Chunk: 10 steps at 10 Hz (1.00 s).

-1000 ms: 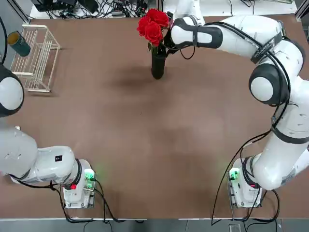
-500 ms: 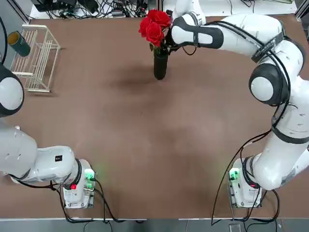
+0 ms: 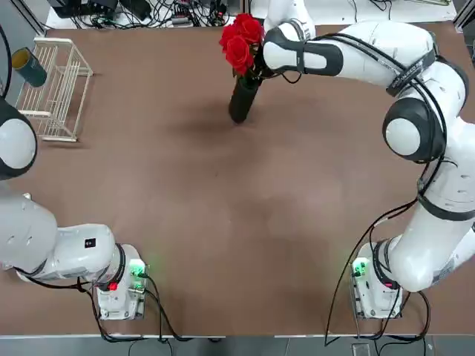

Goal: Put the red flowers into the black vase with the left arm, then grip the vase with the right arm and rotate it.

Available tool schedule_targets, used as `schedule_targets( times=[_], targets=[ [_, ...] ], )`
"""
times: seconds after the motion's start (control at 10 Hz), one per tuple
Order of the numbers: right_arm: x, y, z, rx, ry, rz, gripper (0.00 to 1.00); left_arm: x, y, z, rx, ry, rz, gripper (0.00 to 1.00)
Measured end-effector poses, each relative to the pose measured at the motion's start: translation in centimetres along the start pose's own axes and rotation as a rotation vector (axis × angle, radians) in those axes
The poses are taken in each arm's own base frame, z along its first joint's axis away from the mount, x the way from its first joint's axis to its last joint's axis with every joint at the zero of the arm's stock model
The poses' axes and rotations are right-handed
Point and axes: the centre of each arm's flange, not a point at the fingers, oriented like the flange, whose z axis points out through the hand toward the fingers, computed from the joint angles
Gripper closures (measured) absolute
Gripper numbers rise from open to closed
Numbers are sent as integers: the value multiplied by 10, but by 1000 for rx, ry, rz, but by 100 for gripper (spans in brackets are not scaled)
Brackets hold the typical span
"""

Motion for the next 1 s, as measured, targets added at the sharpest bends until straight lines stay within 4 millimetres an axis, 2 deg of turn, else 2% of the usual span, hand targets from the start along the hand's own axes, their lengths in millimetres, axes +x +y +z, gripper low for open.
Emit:
schedule_targets(
  times=[0.3,0.7,1.0],
  targets=[
    [-6,-8,0,2,-9,-41,79,0,1,0,0,0,1,0],
    [-27,-22,-19,-143,-33,-194,79,0,2,0,0,0,3,0],
    [-26,-11,-27,-323,-16,-439,79,0,2,0,0,1,3,0]
  ],
)
